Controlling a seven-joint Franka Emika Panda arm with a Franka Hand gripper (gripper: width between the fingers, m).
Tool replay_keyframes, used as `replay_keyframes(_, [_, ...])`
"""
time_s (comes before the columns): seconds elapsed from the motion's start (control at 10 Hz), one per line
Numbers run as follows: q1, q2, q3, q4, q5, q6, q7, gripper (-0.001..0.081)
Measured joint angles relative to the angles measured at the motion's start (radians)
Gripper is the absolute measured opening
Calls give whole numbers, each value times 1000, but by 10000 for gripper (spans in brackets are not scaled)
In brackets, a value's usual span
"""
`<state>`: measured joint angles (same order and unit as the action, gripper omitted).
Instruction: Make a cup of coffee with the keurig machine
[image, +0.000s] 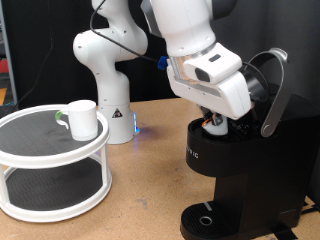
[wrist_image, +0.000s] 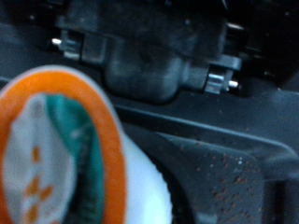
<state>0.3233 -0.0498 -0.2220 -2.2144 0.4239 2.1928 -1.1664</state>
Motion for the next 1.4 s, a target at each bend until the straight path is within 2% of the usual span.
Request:
replay_keyframes(0.4, [0,0,26,1,-86,26,44,88])
replay_keyframes(1.1, [0,0,34,0,-122,31,73,88])
replay_keyframes(1.2, [0,0,34,-1,-132,34,75,120])
replay_keyframes(1.3, [0,1,35,-7,-142,45,79,256])
replay_keyframes(1.4, [0,5,40,-23,-145,63,81,256])
